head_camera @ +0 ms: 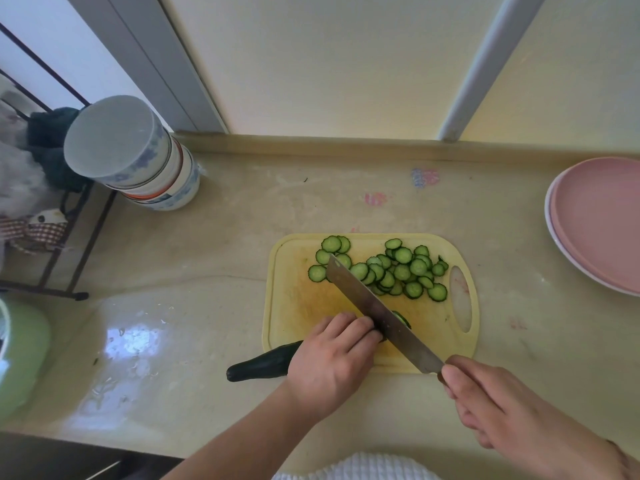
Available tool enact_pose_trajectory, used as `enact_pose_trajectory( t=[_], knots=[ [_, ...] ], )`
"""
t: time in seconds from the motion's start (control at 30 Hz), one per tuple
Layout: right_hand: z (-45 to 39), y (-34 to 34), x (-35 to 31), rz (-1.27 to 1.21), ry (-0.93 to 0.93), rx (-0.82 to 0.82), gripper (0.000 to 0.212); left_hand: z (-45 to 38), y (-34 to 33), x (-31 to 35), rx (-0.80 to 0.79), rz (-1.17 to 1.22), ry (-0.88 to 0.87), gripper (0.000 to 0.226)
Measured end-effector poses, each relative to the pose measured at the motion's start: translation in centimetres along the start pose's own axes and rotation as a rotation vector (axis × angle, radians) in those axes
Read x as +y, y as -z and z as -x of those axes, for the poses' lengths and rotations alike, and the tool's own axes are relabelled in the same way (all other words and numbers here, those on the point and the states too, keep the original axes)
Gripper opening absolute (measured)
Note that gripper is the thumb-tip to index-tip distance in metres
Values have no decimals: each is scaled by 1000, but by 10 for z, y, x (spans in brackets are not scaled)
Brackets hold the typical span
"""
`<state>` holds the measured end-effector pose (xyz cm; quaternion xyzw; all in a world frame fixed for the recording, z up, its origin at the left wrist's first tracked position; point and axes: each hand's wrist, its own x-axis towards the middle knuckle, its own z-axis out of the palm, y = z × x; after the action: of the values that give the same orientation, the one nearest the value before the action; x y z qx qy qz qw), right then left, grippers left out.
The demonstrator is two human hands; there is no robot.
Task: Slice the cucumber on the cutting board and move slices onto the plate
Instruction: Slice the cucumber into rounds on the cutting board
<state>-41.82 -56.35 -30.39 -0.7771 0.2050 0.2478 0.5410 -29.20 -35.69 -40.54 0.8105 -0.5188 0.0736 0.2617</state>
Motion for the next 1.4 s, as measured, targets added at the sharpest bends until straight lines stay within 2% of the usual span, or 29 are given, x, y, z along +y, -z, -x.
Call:
enact_pose_trajectory(
  t=[0.57, 0.83, 0.93, 1.07, 1.13, 1.2, 1.27, 1.4],
  knots=[
    [-23, -9, 12, 116, 26, 23, 60, -1, 3, 2, 3, -19, -3, 14],
    [-10, 17, -1, 346, 138, 138, 60, 2, 10, 8, 9, -68, -65, 12],
    [-9, 19, -8, 484, 168, 229, 57, 5, 16, 7, 71, 41, -172, 10],
    [-17, 15, -10, 797, 233, 344, 53, -10, 37, 21, 154, 139, -380, 20],
    [-25, 12, -9, 920, 310, 385, 47, -33, 46, 25, 93, 106, -371, 26],
    [-34, 8, -9, 1002, 363, 426, 38, -55, 46, 18, -40, 66, -244, 34],
    [-41, 6, -10, 1059, 373, 449, 42, -67, 40, -1, -162, 40, -132, 40],
    [-49, 4, -8, 1106, 393, 489, 47, -68, 26, -33, -280, 98, -103, 39]
  ],
)
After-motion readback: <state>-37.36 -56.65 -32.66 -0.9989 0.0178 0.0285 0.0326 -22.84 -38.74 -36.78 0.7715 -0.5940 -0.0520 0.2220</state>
